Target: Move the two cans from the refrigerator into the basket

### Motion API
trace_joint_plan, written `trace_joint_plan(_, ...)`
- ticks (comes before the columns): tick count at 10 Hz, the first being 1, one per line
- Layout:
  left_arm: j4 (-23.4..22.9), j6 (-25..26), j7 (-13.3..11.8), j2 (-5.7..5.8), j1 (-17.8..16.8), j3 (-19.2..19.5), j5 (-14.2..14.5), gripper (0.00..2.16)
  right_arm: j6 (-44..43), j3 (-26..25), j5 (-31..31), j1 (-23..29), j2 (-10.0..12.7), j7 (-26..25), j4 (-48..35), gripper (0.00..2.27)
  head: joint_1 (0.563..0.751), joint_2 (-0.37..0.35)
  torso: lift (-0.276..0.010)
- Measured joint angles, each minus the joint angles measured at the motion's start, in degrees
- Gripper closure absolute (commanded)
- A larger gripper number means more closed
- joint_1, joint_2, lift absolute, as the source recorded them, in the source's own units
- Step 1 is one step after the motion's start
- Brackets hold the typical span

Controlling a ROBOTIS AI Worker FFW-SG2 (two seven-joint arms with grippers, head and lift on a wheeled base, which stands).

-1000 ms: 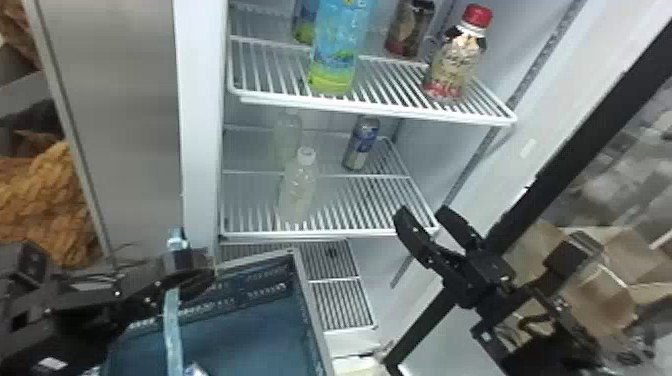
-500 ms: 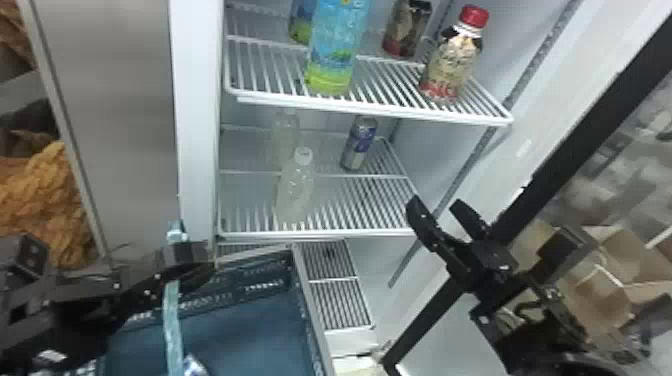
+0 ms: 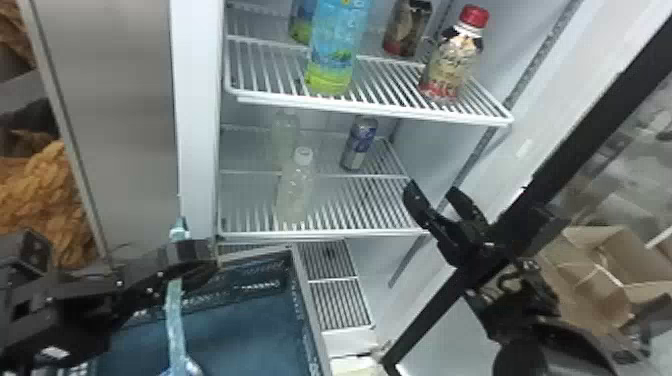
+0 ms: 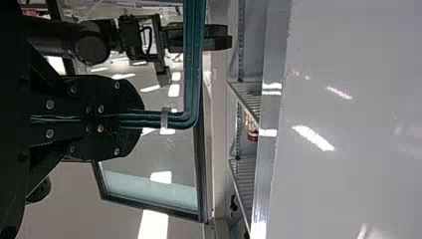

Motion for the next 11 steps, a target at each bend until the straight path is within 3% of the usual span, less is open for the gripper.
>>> trace_joint_plan(11,0.57,0.07,0.38,0.27,-0.63,-0.26,-0.13,1.20,-1.55,6.60,4.81,-14.87,-2.17,-3.20,17.90,0.13,0.695,-0.343,-0.218)
